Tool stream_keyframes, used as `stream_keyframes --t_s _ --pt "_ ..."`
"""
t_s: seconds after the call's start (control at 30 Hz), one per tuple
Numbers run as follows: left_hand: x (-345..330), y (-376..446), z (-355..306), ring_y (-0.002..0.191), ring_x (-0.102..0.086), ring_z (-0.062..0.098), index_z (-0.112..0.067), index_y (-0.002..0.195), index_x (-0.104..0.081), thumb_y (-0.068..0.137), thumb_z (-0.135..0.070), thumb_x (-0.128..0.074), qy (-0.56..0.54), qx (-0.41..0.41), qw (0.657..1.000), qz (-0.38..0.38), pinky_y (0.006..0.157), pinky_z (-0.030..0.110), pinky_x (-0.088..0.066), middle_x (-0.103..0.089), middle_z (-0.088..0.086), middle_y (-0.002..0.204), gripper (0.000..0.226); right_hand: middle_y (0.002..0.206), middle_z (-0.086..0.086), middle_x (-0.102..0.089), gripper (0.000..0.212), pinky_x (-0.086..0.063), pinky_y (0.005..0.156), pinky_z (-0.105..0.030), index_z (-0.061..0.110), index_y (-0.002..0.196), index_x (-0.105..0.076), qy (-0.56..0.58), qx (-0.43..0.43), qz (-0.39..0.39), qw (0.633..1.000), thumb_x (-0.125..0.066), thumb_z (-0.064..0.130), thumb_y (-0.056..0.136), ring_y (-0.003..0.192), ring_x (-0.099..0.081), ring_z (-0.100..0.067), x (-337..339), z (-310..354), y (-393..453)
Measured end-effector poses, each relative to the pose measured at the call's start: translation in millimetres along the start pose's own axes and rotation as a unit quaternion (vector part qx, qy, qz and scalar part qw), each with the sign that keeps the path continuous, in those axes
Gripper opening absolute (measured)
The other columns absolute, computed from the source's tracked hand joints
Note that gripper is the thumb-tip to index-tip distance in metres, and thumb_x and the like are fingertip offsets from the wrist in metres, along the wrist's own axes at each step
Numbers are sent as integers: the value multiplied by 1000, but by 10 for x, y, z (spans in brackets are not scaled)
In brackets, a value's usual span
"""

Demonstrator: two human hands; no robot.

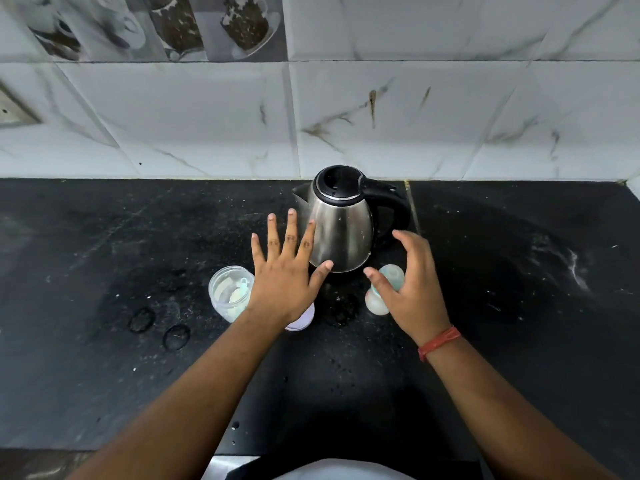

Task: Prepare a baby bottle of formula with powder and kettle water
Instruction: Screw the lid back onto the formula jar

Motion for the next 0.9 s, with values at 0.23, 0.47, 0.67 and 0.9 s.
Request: stream_keyframes --t_s 0.23,0.47,0.67,0.9 --pt "238 -119 589 156 21 37 -28 164 5 96 -73 -7 15 40 999 -5 123 67 2 18 6 171 82 132 -8 -56 47 -41 111 -26 4 131 -56 7 107 44 993 -70 28 93 127 -54 -20 -549 658 62" --pt "265 -467 1292 154 28 31 -30 162 11 90 -81 -10 -34 98 995 13 124 63 6 26 1 169 91 136 -4 -52 51 -41 109 -31 11 135 -54 -48 55 216 974 -73 28 91 127 -51 -22 -1467 635 -109" --pt "64 -738 1583 153 30 24 -29 161 14 79 -90 -34 -143 119 981 64 124 60 4 30 -4 167 113 148 -6 -40 79 -31 116 -34 16 152 -34 -209 2 368 906 -71 46 88 139 -37 -27 -2085 332 -384" --pt "-231 -820 1648 155 25 17 -22 163 7 73 -81 -66 -219 114 964 99 127 58 -4 24 -7 169 130 145 -4 -43 81 -39 110 -41 26 150 -35 -319 -1 404 857 -75 46 83 136 -38 -31 -2296 184 -539"
Point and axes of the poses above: each hand's wrist, its own y-axis towards the middle knuckle, its own x-axis out of the back of the hand, z = x × y, the point moved 10 cm from there along y, towards the middle knuckle
